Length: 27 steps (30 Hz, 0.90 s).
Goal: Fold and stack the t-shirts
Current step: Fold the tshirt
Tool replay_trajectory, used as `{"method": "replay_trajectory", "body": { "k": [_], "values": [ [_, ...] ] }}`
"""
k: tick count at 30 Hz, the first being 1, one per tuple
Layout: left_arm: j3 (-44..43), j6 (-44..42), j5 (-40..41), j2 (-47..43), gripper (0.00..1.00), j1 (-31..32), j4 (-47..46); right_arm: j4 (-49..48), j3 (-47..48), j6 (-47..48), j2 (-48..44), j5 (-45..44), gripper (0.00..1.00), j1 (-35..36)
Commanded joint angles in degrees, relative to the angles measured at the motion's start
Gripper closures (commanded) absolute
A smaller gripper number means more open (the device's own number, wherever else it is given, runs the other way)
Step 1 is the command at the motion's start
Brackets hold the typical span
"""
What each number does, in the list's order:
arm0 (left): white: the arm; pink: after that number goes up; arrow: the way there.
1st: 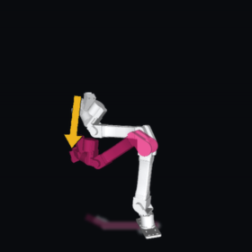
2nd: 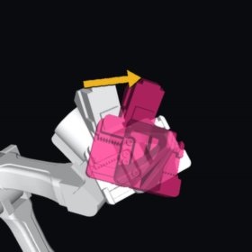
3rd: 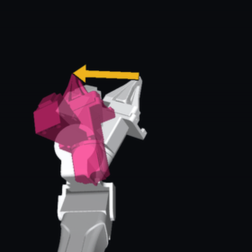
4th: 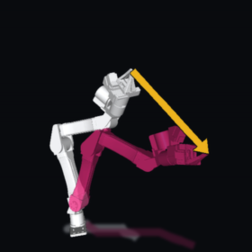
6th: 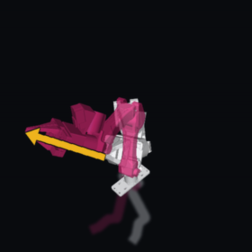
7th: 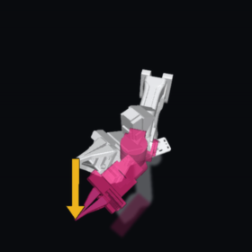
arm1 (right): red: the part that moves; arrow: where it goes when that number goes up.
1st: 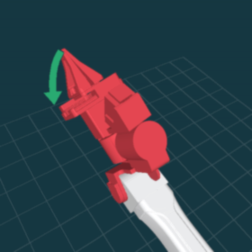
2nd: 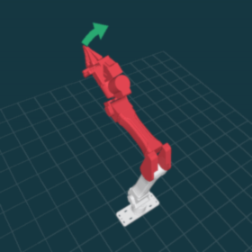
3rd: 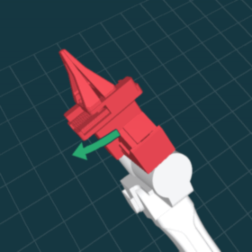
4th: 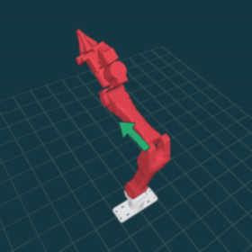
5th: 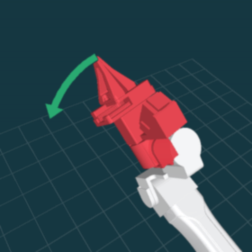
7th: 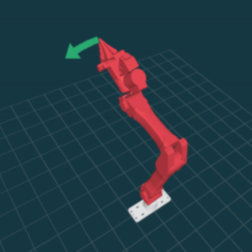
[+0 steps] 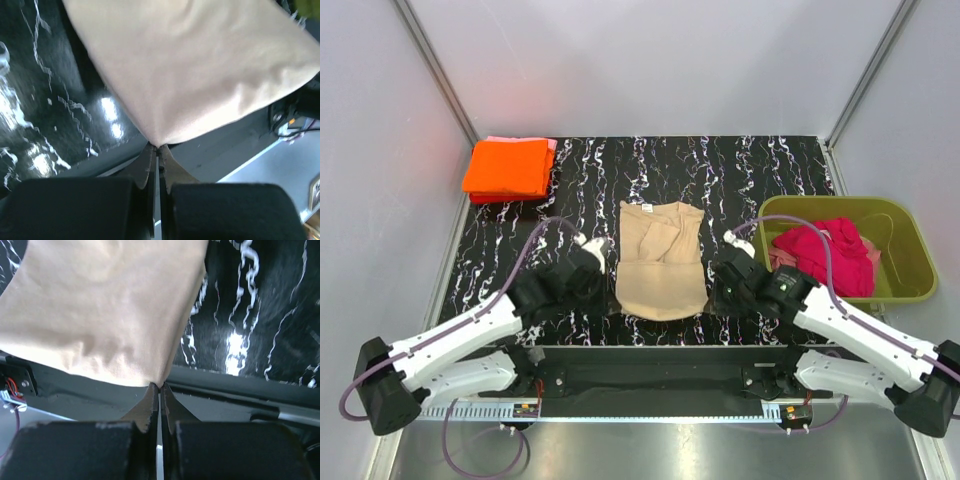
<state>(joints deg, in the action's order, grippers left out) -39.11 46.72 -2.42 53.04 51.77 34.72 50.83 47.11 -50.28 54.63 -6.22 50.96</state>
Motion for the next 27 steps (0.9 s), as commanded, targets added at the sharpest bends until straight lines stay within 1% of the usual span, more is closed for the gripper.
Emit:
{"method": "replay_trajectory", "body": {
  "k": [1, 2, 3, 4, 5, 6, 8, 9, 10, 12, 14, 16, 20, 23, 25, 26, 27],
  "values": [
    [-8.0, -5.0, 4.3, 4.2, 1.0, -3.2, 0.3, 2.3, 6.1, 5.2, 3.5, -6.5, 1.0, -0.2],
    [-10.4, -5.9, 2.8, 5.4, 1.0, -4.5, 0.3, 2.3, 8.1, 7.5, 5.8, -6.8, 1.0, -0.7],
    [-11.8, -6.8, 2.7, 7.8, 1.0, -6.8, 0.1, 2.3, 9.3, 8.6, 7.1, -7.0, 1.0, -2.2],
    [-12.9, -8.6, 2.5, 8.9, 1.0, -7.8, -0.1, 2.2, 10.5, 9.8, 8.5, -7.1, 1.0, -3.2],
    [-15.4, -9.6, 0.8, 10.3, 1.0, -8.9, -0.8, 2.1, 13.1, 12.5, 11.0, -6.6, 1.0, -4.5],
    [-16.9, -10.7, -0.8, 13.2, 1.0, -11.2, -1.1, 1.8, 14.5, 14.0, 12.2, -6.0, 1.0, -7.6],
    [-21.9, -13.2, -2.9, 16.2, 1.0, -13.5, -1.1, 1.6, 18.9, 17.7, 15.2, -4.2, 1.0, -10.3],
    [-23.6, -13.9, -3.5, 19.0, 1.0, -15.6, -1.1, 1.6, 20.4, 18.9, 16.2, -3.8, 1.0, -11.4],
    [-26.9, -15.2, -3.7, 20.3, 1.0, -16.7, -1.3, 1.5, 21.8, 21.3, 17.2, -3.1, 1.0, -13.6],
    [-30.3, -16.3, -5.3, 24.6, 1.0, -19.1, -1.4, 1.5, 26.4, 23.7, 20.7, -2.0, 1.0, -15.5],
    [-35.5, -17.8, -6.9, 27.8, 1.0, -20.6, -1.7, 1.3, 30.7, 26.9, 24.7, -0.9, 1.0, -18.5],
    [-40.6, -19.0, -8.2, 32.9, 1.0, -22.3, -2.0, 1.2, 35.1, 29.7, 29.1, 0.4, 1.0, -21.1],
    [-48.1, -19.8, -9.8, 41.6, 1.0, -25.4, -2.1, 0.2, 42.1, 33.3, 37.4, 0.9, 1.0, -24.8],
    [-53.7, -20.3, -10.9, 49.9, 1.0, -28.1, -2.6, -1.5, 46.9, 35.9, 43.7, 1.9, 1.0, -27.0],
    [-57.4, -21.2, -11.2, 52.9, 1.0, -28.7, -3.6, -2.0, 49.5, 37.3, 47.1, 2.4, 1.0, -27.8],
    [-58.6, -21.7, -11.4, 54.3, 1.0, -29.0, -4.0, -2.7, 52.3, 37.8, 50.5, 2.7, 1.0, -28.2],
    [-59.8, -21.8, -11.4, 57.1, 1.0, -29.6, -4.4, -2.7, 53.7, 38.1, 52.2, 2.2, 1.0, -28.7]
  ]
}}
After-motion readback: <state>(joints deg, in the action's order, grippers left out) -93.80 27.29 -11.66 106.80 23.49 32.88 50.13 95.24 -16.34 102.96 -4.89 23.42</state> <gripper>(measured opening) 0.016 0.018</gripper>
